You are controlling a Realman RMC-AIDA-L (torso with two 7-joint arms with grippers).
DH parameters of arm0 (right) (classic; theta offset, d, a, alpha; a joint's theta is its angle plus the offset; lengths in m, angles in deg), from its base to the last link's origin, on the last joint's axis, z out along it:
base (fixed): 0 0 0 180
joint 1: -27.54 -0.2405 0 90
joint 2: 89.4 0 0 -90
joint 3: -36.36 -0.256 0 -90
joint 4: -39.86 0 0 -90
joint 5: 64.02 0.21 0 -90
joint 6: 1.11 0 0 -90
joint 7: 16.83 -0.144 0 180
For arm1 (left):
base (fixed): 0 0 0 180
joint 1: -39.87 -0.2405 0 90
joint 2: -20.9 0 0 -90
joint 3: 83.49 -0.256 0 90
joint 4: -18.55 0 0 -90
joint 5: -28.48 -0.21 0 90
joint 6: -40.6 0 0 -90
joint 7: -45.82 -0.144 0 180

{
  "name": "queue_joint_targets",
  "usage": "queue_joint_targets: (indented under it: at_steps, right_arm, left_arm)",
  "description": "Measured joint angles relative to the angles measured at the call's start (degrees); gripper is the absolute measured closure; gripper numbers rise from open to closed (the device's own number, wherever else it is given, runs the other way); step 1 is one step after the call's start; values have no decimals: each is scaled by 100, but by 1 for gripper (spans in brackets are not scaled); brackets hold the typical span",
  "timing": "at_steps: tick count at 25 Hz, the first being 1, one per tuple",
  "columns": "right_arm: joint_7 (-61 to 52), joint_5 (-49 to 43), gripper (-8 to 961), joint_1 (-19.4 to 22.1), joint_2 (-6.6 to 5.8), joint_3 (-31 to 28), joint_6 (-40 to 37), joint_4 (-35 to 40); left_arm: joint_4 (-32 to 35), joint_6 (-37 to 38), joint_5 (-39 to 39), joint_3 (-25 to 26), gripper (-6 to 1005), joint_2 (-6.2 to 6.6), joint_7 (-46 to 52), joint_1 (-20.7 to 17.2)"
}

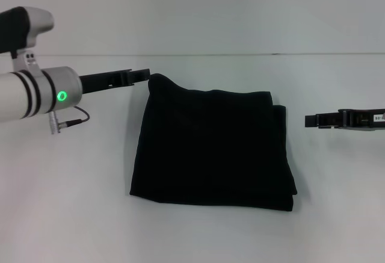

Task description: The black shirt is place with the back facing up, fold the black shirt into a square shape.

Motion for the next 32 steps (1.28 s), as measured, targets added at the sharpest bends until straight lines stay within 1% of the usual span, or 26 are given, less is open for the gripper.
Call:
queue_joint_targets:
  at_steps: [1,3,4,7,8,10,11,14,21,23,32]
  right_arm:
    - [-138,-9,665,-32,-2,22,15,-35]
    - [-398,-31,417,-114,-20,72,40,-157]
    - [-520,-43,398,-156,-36,94,59,-231]
    - [-802,-69,341,-278,-70,155,116,-446]
    - [-892,-87,322,-312,-72,201,174,-488]
    - [-1065,-114,285,-367,-59,335,276,-536]
    - [-1143,-119,266,-388,-45,425,351,-550]
    - [-1255,-121,209,-466,9,644,546,-627]
    - [-1267,-124,207,-671,117,834,972,-950]
    - [-1268,-125,206,-689,132,858,1029,-997]
    - [-1336,-125,204,-639,108,893,1077,-1020]
  left_arm:
    - [109,141,13,1,563,1,-3,-68]
    - [424,686,67,1,468,-7,-108,-248]
    - [508,911,90,3,420,-12,-186,-295]
    - [959,2335,321,52,317,-63,-985,-553]
    - [990,2509,341,69,282,-70,-1113,-581]
    - [1047,3116,380,134,213,-83,-1556,-633]
    - [1049,3343,372,167,201,-84,-1731,-640]
    - [1031,3618,329,204,163,-82,-1897,-659]
    - [1046,3739,324,211,76,-87,-1950,-704]
    - [1050,3745,324,211,76,-88,-1953,-705]
    - [1033,3698,309,202,76,-70,-1961,-674]
